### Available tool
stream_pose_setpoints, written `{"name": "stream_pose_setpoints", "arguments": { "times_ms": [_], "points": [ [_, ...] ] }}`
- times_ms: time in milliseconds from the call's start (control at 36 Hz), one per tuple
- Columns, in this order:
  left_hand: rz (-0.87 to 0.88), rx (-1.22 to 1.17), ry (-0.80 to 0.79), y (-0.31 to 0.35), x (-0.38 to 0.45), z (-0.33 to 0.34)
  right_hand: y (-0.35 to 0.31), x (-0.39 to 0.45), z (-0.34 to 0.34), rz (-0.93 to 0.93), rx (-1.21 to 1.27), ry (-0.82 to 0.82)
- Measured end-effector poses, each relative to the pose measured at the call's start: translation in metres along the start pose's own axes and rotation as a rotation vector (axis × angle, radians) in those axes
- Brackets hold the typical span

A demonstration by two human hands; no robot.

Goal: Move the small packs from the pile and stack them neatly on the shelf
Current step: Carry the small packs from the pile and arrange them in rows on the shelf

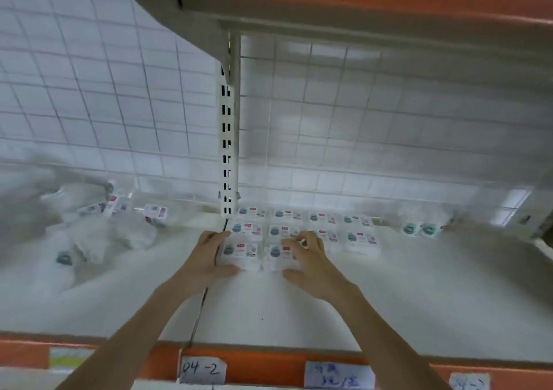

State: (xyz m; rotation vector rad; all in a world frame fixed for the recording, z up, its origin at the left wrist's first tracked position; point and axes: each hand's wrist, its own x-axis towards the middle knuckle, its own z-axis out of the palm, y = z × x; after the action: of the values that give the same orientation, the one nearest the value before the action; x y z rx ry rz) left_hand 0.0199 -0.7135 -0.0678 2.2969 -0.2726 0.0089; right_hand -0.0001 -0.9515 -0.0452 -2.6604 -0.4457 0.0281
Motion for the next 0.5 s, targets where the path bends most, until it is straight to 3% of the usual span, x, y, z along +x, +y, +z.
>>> {"name": "stream_pose_setpoints", "arguments": {
  "times_ms": [278, 500],
  "points": [
    [-0.015, -0.033, 0.048, 0.003, 0.0, 0.005, 0.018, -0.002, 0.011, -0.077, 0.031, 0.061],
    [-0.017, -0.037, 0.032, 0.002, 0.001, 0.005, 0.008, -0.003, 0.008, -0.011, 0.01, -0.018]
  ]
}}
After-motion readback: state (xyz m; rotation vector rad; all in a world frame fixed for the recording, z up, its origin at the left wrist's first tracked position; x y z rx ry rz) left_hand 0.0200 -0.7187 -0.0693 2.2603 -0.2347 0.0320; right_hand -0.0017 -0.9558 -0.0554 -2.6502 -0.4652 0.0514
